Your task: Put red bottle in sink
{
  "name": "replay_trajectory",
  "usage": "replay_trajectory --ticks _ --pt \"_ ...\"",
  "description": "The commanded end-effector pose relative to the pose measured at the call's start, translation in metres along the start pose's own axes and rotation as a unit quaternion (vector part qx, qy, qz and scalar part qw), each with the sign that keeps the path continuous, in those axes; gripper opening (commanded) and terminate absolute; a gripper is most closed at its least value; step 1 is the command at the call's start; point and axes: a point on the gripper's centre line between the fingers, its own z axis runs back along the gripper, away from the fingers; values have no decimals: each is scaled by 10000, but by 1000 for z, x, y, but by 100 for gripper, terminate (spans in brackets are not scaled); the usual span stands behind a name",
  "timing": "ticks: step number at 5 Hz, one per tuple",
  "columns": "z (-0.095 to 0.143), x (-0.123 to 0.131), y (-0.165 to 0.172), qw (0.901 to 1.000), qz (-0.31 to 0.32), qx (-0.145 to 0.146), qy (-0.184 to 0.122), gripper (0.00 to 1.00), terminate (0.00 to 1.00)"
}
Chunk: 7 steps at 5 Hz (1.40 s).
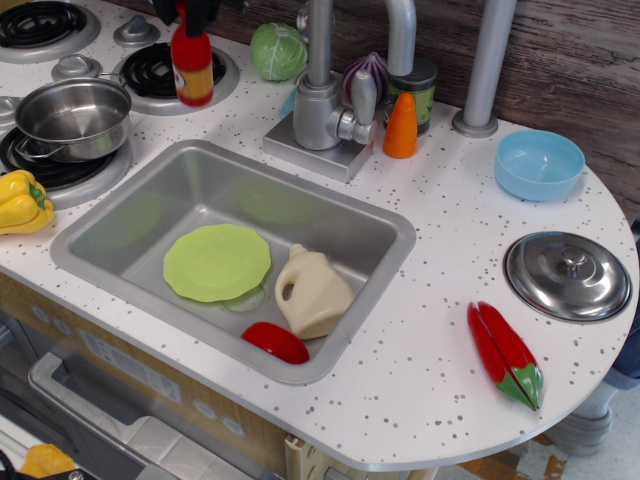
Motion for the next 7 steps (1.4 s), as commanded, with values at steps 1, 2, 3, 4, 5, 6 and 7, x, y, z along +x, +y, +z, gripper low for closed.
replay_trajectory --ticks 1,2,3,4,5,6,7 --pt "29 -23 -10 9995 323 -71 3 0 0" --pt "26 -44 -26 9961 299 -623 541 0 0" --pt "12 -71 -49 9884 321 -1064 1039 0 0" --pt "-10 -81 -58 9771 210 -1497 1495 0 0" --pt "-41 -80 -55 9745 -21 -1678 1489 0 0" --pt "-56 -73 -46 9744 -312 -1737 1390 0 0" --pt "-69 -67 -45 9815 -405 -1520 1091 0 100"
